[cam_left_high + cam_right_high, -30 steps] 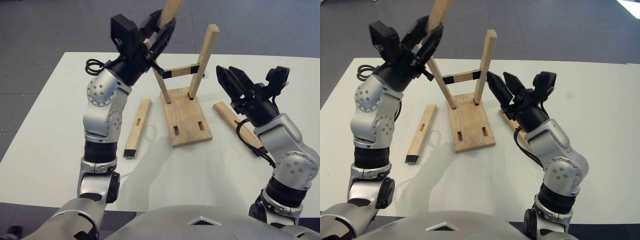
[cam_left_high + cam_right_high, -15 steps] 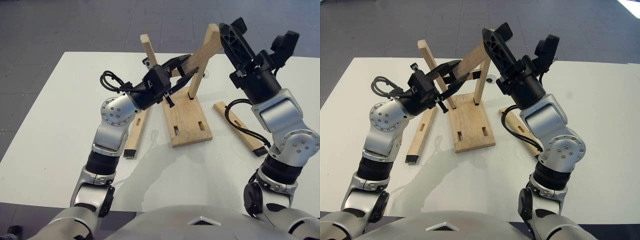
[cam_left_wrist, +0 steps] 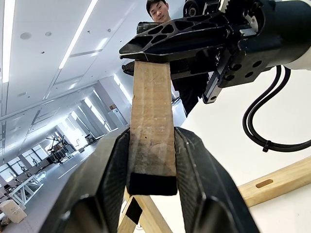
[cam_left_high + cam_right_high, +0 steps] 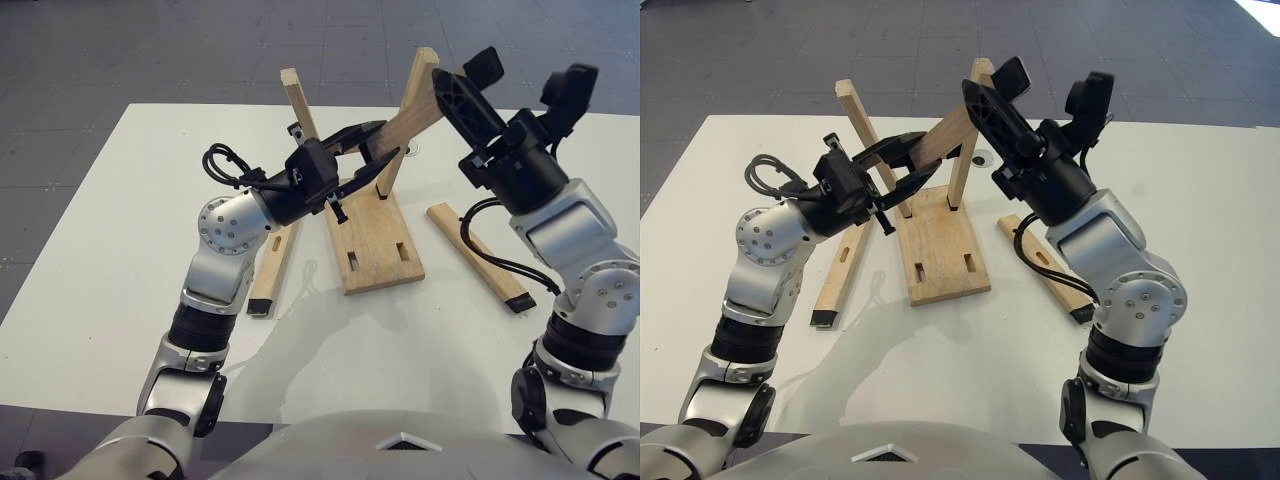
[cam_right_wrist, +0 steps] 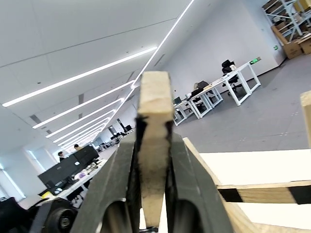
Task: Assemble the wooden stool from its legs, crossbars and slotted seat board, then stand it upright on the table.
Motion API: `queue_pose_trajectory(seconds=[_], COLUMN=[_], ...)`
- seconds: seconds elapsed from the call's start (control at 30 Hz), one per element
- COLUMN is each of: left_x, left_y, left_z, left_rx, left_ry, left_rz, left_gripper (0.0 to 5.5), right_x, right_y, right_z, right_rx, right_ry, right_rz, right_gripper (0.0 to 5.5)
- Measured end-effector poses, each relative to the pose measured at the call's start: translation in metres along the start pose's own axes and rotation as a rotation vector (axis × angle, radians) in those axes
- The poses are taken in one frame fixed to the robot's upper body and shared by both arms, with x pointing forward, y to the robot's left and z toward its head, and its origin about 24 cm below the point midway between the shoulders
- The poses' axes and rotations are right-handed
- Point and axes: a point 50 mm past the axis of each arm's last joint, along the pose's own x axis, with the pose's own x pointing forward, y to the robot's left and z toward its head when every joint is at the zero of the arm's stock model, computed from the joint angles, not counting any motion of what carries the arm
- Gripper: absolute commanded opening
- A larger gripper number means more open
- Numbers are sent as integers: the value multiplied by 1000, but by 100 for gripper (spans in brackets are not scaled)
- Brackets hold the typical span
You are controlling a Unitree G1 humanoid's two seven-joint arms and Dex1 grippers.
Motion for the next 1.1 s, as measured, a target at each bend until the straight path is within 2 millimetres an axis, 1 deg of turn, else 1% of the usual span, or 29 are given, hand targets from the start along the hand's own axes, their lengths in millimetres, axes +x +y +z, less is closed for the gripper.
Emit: queue_pose_trajectory(seconds=[0.03, 0.13, 0.23, 0.33, 0.37, 0.43, 0.5, 0.57, 0.63, 0.73, 0.83, 0.93, 1.1], left_x=[0, 0, 0, -3, -7, -20, -32, -38, -37, -36, -33, -31, -30], left_y=[0, 1, 2, 2, -1, -9, -14, -17, -21, -23, -26, -27, -29], left_z=[0, -2, -1, -1, -3, -12, -23, -32, -38, -43, -44, -45, -45], left_rx=[3, 7, 30, 48, 56, 78, 98, 105, 119, 135, 138, 140, 135], left_ry=[-6, -8, -13, -8, 12, 78, 149, 203, 231, 254, 252, 253, 252], left_rz=[-1, 4, 4, -11, -28, -70, -99, -120, -137, -117, -113, -109, -113], left_gripper=[175, 227, 264, 273, 273, 273, 273, 273, 273, 273, 273, 273, 273], right_x=[-1, -2, -3, -7, -9, -20, -34, -49, -68, -97, -105, -112, -119], right_y=[0, 1, 1, -4, -9, -19, -30, -38, -47, -68, -79, -92, -106], right_z=[0, 3, 3, 1, 2, 10, 23, 35, 44, 47, 43, 29, 14], right_rx=[10, 17, 24, 28, 22, 7, -27, -78, -165, -320, -393, -427, -451], right_ry=[-2, 3, 9, 18, 20, -5, -25, -20, 39, 222, 340, 450, 527], right_rz=[-1, 3, -6, -49, -77, -155, -251, -323, -393, -506, -507, -518, -517], right_gripper=[40, 40, 40, 40, 40, 40, 40, 40, 40, 40, 40, 40, 40])
